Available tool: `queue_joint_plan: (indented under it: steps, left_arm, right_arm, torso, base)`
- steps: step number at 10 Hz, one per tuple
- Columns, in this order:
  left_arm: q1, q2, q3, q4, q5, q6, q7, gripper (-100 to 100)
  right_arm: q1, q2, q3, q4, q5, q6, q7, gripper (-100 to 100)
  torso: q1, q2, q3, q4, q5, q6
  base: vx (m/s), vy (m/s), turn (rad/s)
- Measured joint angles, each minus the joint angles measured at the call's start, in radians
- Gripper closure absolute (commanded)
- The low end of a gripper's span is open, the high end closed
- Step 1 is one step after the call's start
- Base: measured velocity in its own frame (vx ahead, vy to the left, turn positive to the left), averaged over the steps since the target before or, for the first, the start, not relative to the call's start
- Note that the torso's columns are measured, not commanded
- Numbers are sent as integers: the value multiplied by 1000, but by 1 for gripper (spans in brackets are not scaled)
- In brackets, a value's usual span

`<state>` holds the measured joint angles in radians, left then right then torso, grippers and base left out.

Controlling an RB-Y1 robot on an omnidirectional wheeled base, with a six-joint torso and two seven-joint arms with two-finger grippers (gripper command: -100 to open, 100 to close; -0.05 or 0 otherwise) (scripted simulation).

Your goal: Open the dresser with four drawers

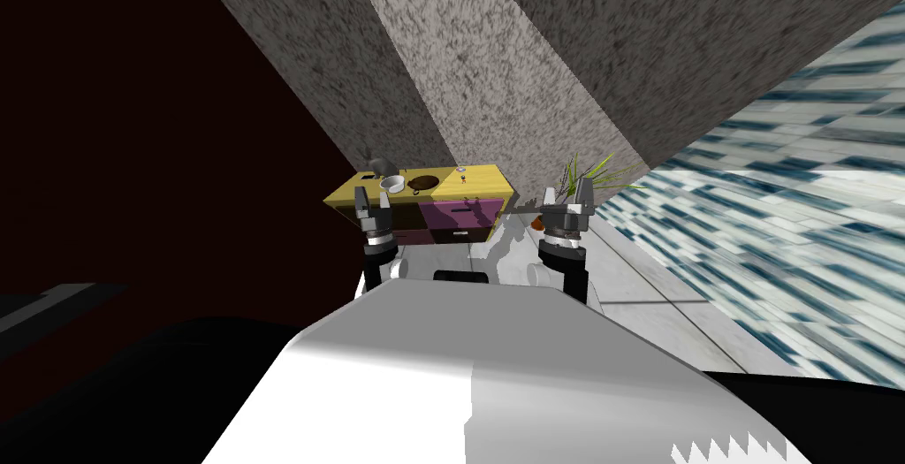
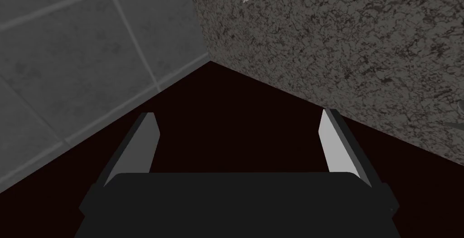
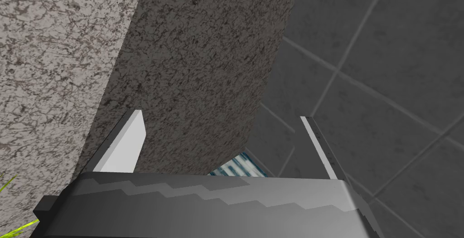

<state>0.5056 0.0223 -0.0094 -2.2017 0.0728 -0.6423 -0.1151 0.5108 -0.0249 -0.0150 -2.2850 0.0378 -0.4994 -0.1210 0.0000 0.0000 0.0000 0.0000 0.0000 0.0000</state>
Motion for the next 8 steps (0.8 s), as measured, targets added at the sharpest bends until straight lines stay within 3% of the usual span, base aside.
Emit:
queue_joint_plan:
  steps: [2,8]
  left_arm:
    - [0,0,0,0,0,0,0,0]
    - [0,0,0,0,0,0,0,0]
  right_arm:
    - [0,0,0,0,0,0,0,0]
    - [0,0,0,0,0,0,0,0]
  torso:
    - [0,104,-209,105,0,0]
    - [0,544,-1087,544,0,0]
  base:
    - [0,0,0]
    - [0,0,0]
